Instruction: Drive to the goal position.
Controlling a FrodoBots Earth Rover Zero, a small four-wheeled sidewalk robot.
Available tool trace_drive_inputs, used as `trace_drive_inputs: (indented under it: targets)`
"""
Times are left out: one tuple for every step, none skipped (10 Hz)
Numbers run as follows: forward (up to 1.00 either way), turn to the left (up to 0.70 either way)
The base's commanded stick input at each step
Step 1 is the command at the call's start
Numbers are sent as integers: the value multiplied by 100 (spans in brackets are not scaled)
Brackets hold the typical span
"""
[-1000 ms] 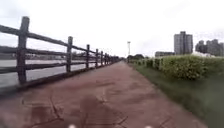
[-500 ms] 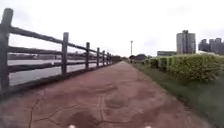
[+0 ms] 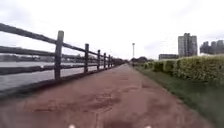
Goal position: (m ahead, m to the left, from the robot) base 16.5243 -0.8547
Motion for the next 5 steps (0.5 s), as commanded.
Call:
trace_drive_inputs:
  targets:
    - [100,0]
    - [100,0]
    - [100,0]
    - [100,-9]
    - [100,-28]
